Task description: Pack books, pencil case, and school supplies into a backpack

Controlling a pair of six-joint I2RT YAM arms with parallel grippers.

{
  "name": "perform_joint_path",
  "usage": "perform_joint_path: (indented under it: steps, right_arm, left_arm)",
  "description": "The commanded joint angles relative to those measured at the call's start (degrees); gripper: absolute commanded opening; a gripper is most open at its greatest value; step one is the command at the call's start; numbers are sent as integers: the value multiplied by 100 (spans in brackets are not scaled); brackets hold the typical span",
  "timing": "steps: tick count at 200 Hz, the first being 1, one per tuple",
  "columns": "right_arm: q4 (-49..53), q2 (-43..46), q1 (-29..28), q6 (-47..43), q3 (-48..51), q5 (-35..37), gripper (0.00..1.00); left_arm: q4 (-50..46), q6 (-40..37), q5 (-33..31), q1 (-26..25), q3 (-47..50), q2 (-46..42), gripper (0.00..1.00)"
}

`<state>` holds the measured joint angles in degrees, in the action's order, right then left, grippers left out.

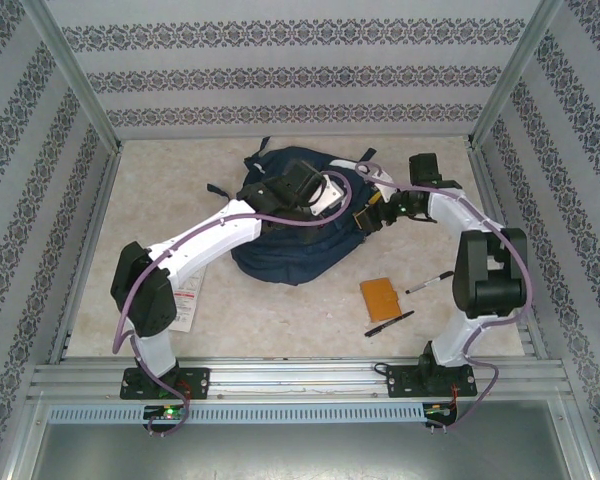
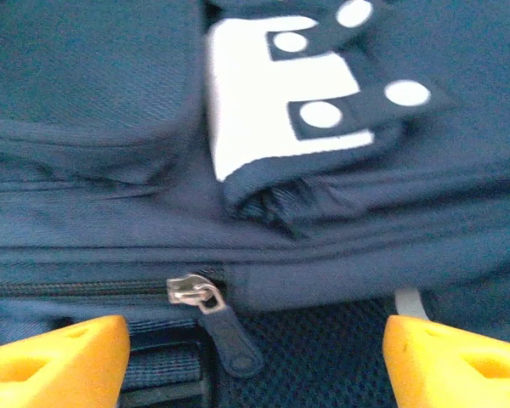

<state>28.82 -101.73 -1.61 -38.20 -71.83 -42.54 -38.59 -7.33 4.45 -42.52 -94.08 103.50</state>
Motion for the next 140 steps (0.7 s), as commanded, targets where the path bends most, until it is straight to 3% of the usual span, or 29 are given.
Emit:
perform_joint_path:
  steps: [1,15,45,81,94,121,140]
  right_arm:
    - [1251,-306,81,-1277,-555,-851,73]
    - [1702,-519,90,-1409,-864,-804,67]
    - [2955,-1065,75,-2007,-1643,-604,67]
    - [2994,-1312,-182,-2102,-1805,-168,63]
    - [2950,-1419,-266,-2097,-1945,-75,52]
    - [2901,-1492,-420,-2138,-2066,-61,43]
    - [3011,-1511,-428,-2210,-2116,-139,10]
  left_arm:
    - [77,-126,267,104,-88,-80,0]
    - [126,-96,333,104,-83,-50,0]
    - [142,-21,365,113,-9,-88,0]
    - [208,-22,468,113,75,-98,0]
    - [234,-17,567,113,86,-101,0]
    - [282,-16,576,117,58,-96,0]
    - [322,45,566,130,79,-104,0]
